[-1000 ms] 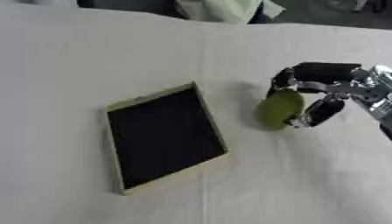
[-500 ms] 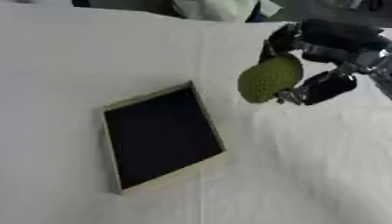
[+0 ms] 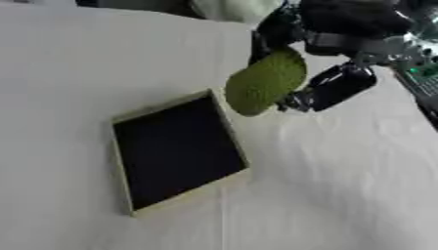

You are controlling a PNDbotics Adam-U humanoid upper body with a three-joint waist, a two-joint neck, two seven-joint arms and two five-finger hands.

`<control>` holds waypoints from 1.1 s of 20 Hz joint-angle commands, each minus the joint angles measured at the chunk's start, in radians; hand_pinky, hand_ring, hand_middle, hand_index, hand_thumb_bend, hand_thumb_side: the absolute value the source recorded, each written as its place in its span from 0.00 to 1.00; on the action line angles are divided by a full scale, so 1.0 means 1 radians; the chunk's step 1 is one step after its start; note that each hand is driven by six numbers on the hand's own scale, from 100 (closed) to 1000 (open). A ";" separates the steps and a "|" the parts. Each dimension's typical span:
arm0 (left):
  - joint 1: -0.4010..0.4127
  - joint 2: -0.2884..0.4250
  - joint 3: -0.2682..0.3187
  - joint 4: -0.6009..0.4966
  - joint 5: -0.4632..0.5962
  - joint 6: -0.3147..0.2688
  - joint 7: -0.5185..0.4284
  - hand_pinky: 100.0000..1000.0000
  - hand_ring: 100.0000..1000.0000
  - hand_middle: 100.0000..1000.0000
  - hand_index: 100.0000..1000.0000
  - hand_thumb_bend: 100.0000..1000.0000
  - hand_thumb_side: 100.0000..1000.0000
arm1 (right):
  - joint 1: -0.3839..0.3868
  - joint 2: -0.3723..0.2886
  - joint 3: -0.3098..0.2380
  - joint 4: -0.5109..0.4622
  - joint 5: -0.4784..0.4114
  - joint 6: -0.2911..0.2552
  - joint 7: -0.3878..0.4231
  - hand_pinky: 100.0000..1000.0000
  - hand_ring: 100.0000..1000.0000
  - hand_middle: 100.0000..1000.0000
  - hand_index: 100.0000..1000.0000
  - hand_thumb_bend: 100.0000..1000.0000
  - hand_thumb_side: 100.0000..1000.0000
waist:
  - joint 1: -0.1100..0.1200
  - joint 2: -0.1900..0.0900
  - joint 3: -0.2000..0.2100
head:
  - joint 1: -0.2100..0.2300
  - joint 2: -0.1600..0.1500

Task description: Pick up objects on the table and place them in the box.

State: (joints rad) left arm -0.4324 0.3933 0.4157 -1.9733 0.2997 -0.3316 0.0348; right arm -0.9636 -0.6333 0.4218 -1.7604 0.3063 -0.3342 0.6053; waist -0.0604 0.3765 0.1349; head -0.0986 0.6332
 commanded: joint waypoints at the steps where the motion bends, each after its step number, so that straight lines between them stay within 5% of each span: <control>1: -0.012 0.016 0.002 -0.018 0.002 0.003 0.003 0.43 0.65 0.58 0.62 0.00 0.46 | -0.035 0.064 0.009 0.034 0.017 -0.015 0.047 0.61 0.61 0.47 0.61 0.00 0.03 | 0.008 -0.023 0.000 | -0.006 0.006; 18: -0.033 0.003 -0.003 -0.027 0.007 0.006 0.012 0.44 0.65 0.58 0.62 0.00 0.45 | -0.043 0.354 0.023 0.363 0.269 -0.148 0.123 0.64 0.65 0.50 0.63 0.00 0.04 | 0.010 -0.019 0.018 | -0.033 0.002; 21: -0.034 0.002 -0.004 -0.027 0.007 0.006 0.012 0.44 0.65 0.58 0.62 0.00 0.45 | -0.039 0.374 0.026 0.395 0.319 -0.169 0.102 0.67 0.71 0.58 0.69 0.00 0.04 | 0.010 -0.018 0.019 | -0.035 0.002; 22: -0.035 0.002 -0.004 -0.027 0.007 0.006 0.013 0.44 0.65 0.58 0.62 0.00 0.45 | -0.038 0.379 0.026 0.400 0.335 -0.176 0.095 0.70 0.78 0.68 0.77 0.00 0.04 | 0.010 -0.018 0.019 | -0.036 0.002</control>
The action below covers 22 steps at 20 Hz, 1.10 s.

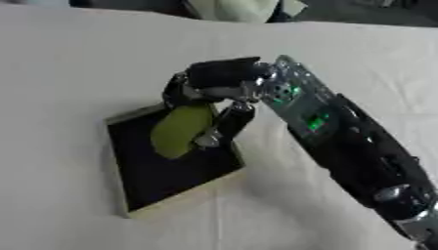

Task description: Pick up objects on the table and place them in the box.

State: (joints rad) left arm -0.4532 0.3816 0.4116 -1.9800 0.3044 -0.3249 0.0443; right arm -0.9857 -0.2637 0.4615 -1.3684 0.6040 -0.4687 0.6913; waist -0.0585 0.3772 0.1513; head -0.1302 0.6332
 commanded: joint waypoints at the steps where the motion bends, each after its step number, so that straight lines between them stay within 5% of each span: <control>1: -0.014 0.014 0.000 -0.020 0.002 -0.001 0.003 0.44 0.65 0.58 0.62 0.00 0.45 | -0.015 0.013 -0.013 0.010 0.055 -0.050 0.004 0.73 0.82 0.75 0.82 0.00 0.03 | 0.008 -0.019 0.002 | -0.004 0.001; 4: -0.013 0.015 0.001 -0.020 0.002 -0.001 0.003 0.44 0.65 0.58 0.62 0.00 0.45 | -0.013 0.015 -0.008 0.006 0.097 -0.086 0.013 0.84 0.92 0.86 0.92 0.00 0.00 | 0.008 -0.019 0.001 | -0.003 0.001; 11: -0.010 0.015 0.002 -0.020 0.001 -0.001 0.002 0.44 0.65 0.58 0.62 0.00 0.45 | -0.011 0.008 -0.021 -0.039 0.097 -0.166 0.046 0.88 0.95 0.86 0.96 0.09 0.01 | 0.008 -0.019 -0.002 | -0.002 0.003; 22: -0.010 0.017 0.006 -0.020 -0.002 -0.001 0.008 0.44 0.65 0.58 0.62 0.00 0.45 | 0.012 -0.058 -0.104 -0.226 -0.064 -0.108 0.025 0.85 0.93 0.84 0.96 0.00 0.00 | 0.006 -0.020 -0.005 | 0.009 -0.004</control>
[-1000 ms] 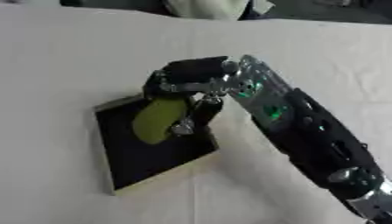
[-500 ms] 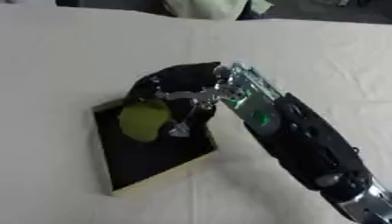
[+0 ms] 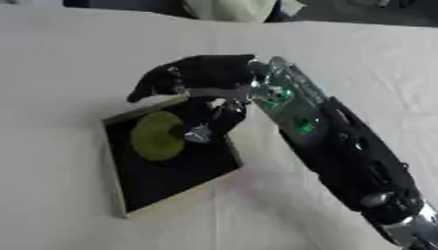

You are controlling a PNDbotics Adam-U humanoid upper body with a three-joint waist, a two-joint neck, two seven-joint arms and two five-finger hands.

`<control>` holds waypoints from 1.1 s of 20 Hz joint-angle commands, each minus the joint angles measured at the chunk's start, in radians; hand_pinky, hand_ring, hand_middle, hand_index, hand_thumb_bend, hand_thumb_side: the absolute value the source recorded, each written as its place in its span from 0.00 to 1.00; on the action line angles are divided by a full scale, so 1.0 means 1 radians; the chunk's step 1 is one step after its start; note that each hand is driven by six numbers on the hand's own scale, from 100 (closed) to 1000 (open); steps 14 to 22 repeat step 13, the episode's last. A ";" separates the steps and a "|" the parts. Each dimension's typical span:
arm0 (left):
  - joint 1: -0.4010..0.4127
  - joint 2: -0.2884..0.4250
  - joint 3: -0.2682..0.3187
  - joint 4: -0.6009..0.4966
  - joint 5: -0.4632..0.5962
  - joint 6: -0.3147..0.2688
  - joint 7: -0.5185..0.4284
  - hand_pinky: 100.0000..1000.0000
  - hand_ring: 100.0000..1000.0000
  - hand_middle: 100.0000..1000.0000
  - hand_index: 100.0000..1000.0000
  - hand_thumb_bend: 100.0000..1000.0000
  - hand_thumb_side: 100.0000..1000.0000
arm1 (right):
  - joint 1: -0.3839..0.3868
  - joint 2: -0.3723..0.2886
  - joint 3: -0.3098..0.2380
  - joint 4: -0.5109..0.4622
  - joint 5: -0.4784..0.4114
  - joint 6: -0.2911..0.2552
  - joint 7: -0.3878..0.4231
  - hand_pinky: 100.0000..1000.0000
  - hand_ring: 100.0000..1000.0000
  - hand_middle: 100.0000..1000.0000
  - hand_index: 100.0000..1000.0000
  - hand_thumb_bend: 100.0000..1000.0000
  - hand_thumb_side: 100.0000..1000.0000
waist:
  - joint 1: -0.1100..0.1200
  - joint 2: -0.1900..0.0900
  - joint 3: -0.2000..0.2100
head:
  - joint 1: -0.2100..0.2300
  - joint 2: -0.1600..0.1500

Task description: Pick up objects on the table and place them in the box.

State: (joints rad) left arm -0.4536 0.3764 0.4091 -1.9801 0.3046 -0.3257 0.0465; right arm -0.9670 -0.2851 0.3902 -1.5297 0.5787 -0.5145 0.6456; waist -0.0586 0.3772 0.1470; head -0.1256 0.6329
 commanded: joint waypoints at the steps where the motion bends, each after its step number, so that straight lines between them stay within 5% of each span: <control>1: -0.009 0.023 0.009 -0.020 -0.003 -0.001 0.006 0.44 0.65 0.58 0.62 0.00 0.45 | 0.000 -0.048 -0.042 -0.089 -0.054 -0.051 0.063 0.85 0.93 0.84 0.96 0.00 0.00 | 0.006 -0.020 -0.002 | 0.007 -0.004; 7: -0.006 0.025 0.017 -0.020 -0.008 -0.003 0.014 0.44 0.65 0.58 0.62 0.00 0.45 | 0.105 -0.136 -0.174 -0.232 -0.145 0.037 -0.019 0.76 0.88 0.74 0.87 0.00 0.00 | 0.011 -0.016 -0.016 | 0.028 -0.007; 11: 0.002 0.024 0.026 -0.020 -0.013 -0.005 0.020 0.44 0.65 0.58 0.62 0.00 0.46 | 0.188 -0.144 -0.271 -0.305 -0.205 0.097 -0.078 0.70 0.83 0.69 0.83 0.00 0.30 | 0.022 -0.012 -0.032 | 0.040 -0.009; 13: 0.006 0.022 0.028 -0.020 -0.015 -0.005 0.022 0.43 0.65 0.58 0.62 0.00 0.46 | 0.205 -0.132 -0.320 -0.352 -0.235 0.127 -0.109 0.71 0.83 0.70 0.82 0.00 0.19 | 0.026 -0.010 -0.038 | 0.044 -0.009; 22: 0.006 0.022 0.028 -0.020 -0.015 -0.005 0.022 0.43 0.65 0.58 0.62 0.00 0.46 | 0.205 -0.132 -0.320 -0.352 -0.235 0.127 -0.109 0.71 0.83 0.70 0.82 0.00 0.19 | 0.026 -0.010 -0.038 | 0.044 -0.009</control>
